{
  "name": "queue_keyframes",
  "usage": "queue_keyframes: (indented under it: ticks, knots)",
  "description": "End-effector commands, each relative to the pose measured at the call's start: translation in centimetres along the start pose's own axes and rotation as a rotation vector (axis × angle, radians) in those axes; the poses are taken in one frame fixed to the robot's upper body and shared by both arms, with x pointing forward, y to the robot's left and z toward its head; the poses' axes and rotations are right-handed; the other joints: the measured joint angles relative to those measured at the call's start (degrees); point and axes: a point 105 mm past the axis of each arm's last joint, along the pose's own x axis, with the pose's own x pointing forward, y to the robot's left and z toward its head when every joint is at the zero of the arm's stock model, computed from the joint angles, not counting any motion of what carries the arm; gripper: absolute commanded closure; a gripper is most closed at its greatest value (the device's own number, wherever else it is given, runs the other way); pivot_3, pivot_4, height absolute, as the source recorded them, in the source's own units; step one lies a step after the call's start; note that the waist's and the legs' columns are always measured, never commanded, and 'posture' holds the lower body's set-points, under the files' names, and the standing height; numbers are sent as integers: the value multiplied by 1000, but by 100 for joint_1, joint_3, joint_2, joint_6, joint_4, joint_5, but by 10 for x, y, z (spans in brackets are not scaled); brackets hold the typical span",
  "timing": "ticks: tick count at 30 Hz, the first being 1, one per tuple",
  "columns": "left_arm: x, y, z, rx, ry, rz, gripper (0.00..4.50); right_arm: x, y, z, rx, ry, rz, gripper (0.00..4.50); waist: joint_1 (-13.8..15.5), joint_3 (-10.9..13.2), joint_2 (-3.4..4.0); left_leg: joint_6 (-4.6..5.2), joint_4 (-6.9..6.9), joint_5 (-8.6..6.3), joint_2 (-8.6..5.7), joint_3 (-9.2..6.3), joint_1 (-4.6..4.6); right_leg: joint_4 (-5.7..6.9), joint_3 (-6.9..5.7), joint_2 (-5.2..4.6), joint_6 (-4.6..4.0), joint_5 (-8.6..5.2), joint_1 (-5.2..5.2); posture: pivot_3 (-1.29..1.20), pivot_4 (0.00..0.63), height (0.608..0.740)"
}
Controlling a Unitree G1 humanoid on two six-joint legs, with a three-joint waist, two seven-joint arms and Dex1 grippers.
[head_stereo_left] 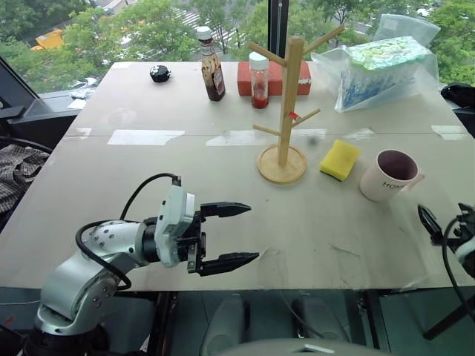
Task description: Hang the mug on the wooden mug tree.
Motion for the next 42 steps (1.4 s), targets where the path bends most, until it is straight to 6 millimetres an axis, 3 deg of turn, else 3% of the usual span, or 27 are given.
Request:
queue_keyframes:
  ticks: [1,3,6,15,28,29,33,37,42]
  knots:
    - [5,-5,11,49,-11,-3,60,11,-2,7,5,-30,-41,0,3,0,1,0,0,0,0,0,0,0,0,0,0,0,0,0,150,740]
    - [6,-4,12,51,-12,7,60,19,-4,7,9,-34,-68,0,8,0,2,0,0,0,-1,-3,-2,0,-3,0,0,0,-1,0,150,740]
    - [8,-1,15,49,-11,25,0,27,-1,7,21,-40,-67,744,21,1,2,0,0,0,-2,-9,-5,-1,-8,-2,0,0,-2,0,150,740]
    - [6,7,16,46,5,75,0,43,4,9,43,-65,-39,744,-8,2,5,0,0,0,-5,-5,-3,2,-5,-1,0,1,-2,0,150,740]
    - [7,-2,23,65,-2,79,0,68,12,7,52,-80,-2,744,-16,2,5,0,0,0,-5,-2,-3,3,-3,-1,0,1,-5,0,150,740]
    - [9,-5,25,69,-5,73,0,69,12,6,52,-79,-2,1380,-15,2,5,0,0,0,-4,-3,-4,2,-3,-1,0,1,-5,0,150,740]
    - [18,-24,33,76,1,34,0,75,15,5,51,-74,22,2649,-13,3,4,0,0,0,1,-5,-6,1,-4,-2,0,1,-5,0,150,740]
    - [24,-35,38,81,1,27,0,78,18,6,50,-87,46,4447,-11,3,5,0,0,0,1,-3,-4,4,-3,-4,0,1,-5,0,150,740]
    - [31,-46,43,71,-15,28,0,76,21,9,50,-106,72,4447,-6,3,5,0,1,0,1,-4,-5,4,-3,-3,0,1,-5,0,150,740]
